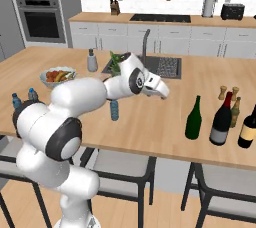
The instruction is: Move the plastic bottles in the middle to the plastics group, and the glass bottles in the middle to the glass group.
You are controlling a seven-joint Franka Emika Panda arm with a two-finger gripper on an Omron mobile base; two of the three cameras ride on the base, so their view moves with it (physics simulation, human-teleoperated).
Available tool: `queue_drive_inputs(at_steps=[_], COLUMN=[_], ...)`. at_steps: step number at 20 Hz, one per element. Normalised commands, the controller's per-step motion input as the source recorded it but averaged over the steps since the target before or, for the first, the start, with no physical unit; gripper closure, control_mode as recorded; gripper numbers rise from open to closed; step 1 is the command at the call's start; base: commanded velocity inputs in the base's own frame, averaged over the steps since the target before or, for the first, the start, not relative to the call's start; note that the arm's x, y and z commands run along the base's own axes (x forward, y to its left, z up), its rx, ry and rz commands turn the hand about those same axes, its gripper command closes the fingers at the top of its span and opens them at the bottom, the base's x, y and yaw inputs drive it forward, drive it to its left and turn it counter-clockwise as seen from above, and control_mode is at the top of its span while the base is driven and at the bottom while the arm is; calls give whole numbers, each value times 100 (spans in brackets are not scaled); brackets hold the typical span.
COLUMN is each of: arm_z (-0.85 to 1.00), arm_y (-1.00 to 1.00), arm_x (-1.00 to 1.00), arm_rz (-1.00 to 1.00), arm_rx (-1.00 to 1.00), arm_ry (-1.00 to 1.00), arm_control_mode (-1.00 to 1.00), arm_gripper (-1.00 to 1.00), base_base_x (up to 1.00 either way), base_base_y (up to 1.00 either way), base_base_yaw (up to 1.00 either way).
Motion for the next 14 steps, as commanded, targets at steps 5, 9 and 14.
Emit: queue_drive_inputs(at_steps=[5, 9, 14], arm_z=[21, 21, 31], arm_y=[61, 71, 68], arm_x=[-2, 7, 3], arm_rz=[71, 46, 12], arm_rx=[21, 18, 6], arm_ry=[20, 21, 10], arm_control_mode=[-100, -100, -100], arm_gripper=[-100, -100, -100], base_base_x=[0, 0, 0], base_base_y=[0, 0, 0], base_base_yaw=[0, 0, 0])
